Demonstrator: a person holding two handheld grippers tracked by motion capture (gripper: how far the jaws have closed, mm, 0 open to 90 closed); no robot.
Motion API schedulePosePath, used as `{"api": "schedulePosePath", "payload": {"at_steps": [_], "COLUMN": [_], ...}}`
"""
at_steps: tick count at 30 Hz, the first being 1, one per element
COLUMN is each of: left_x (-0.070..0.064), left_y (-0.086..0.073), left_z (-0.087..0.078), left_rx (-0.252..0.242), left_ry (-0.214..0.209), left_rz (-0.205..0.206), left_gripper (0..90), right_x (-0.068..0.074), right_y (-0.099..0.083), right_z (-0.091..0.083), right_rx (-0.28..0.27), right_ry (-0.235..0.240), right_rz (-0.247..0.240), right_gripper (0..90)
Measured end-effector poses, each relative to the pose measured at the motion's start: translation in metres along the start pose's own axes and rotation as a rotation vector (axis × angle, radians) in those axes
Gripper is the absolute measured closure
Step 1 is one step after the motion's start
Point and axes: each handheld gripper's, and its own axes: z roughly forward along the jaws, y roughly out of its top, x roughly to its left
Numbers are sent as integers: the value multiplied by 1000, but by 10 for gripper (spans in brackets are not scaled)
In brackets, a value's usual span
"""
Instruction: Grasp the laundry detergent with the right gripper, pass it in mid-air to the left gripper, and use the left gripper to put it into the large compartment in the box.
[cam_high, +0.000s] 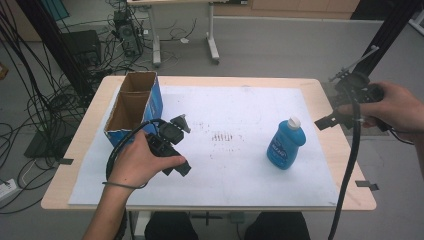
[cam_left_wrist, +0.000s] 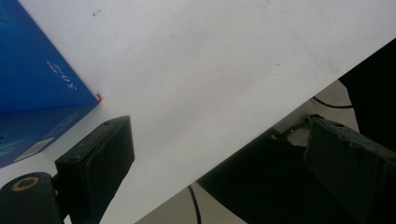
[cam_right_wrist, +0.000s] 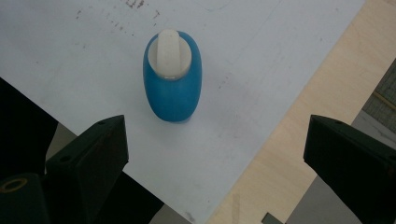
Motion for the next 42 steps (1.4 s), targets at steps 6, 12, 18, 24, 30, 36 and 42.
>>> {"api": "schedulePosePath", "payload": {"at_steps": [6, 12, 18, 24, 30, 36, 42], "left_x": [0, 0, -2, -3, -4, -5, -5], "left_y": [-1, -1, -2, -1, -1, -1, -1], "left_z": [2, 3, 6, 6, 7, 8, 8], "left_rx": [1, 0, 3, 2, 6, 7, 7], "left_ry": [-6, -11, -14, -14, -17, -20, -20], "left_rz": [-1, -1, -5, -8, -3, -1, -1], "left_gripper": [88, 88, 88, 88, 88, 88, 88], "right_x": [2, 4, 7, 12, 12, 13, 15], "right_y": [-10, -21, -30, -39, -48, -56, -64], "right_z": [9, 20, 27, 34, 42, 51, 59], "right_rx": [0, 1, -11, -13, -16, -21, -38], "right_ry": [11, 25, 37, 44, 49, 56, 60], "right_rz": [-2, 17, 23, 17, 34, 44, 55], "right_gripper": [65, 67, 68, 68, 70, 70, 71]}}
